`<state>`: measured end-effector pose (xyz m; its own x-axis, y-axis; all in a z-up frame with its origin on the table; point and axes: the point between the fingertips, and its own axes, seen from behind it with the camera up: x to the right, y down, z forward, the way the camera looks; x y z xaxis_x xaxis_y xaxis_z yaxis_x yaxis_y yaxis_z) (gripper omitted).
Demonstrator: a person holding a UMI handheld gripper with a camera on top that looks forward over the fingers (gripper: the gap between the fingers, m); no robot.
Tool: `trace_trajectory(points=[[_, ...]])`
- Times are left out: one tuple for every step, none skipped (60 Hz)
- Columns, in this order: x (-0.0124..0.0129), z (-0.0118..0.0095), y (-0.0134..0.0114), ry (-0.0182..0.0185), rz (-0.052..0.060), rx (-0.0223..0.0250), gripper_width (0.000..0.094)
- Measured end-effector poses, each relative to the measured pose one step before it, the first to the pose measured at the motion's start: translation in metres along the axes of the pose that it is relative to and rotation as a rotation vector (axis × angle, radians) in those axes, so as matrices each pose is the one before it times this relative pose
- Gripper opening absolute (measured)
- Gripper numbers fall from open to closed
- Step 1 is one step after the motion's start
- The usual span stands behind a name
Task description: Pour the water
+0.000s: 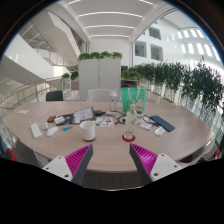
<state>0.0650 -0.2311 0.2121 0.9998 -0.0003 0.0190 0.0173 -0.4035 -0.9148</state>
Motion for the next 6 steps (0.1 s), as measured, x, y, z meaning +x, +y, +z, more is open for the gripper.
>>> trace_trajectory(points=[[0.00058, -0.00359, 0.00020, 0.00121, 0.0087, -0.00482, 0.0837], [0.00086, -0.00347, 0.00073, 0.00105, 0.0090, -0.00761, 0.0838], [-0.00239, 0.00185, 0.00010, 0.00278, 0.0076, -0.00714, 0.0838], [0.00195, -0.00551, 0.00063, -0.00369, 0.0065, -0.00502, 0.0838], [0.00053, -0.00371, -0.00052, -0.00464, 0.0049, -0.00101, 0.0839], [0.00021, -0.00386, -0.00124, -0.00541, 0.0026, 0.00257, 0.0839]])
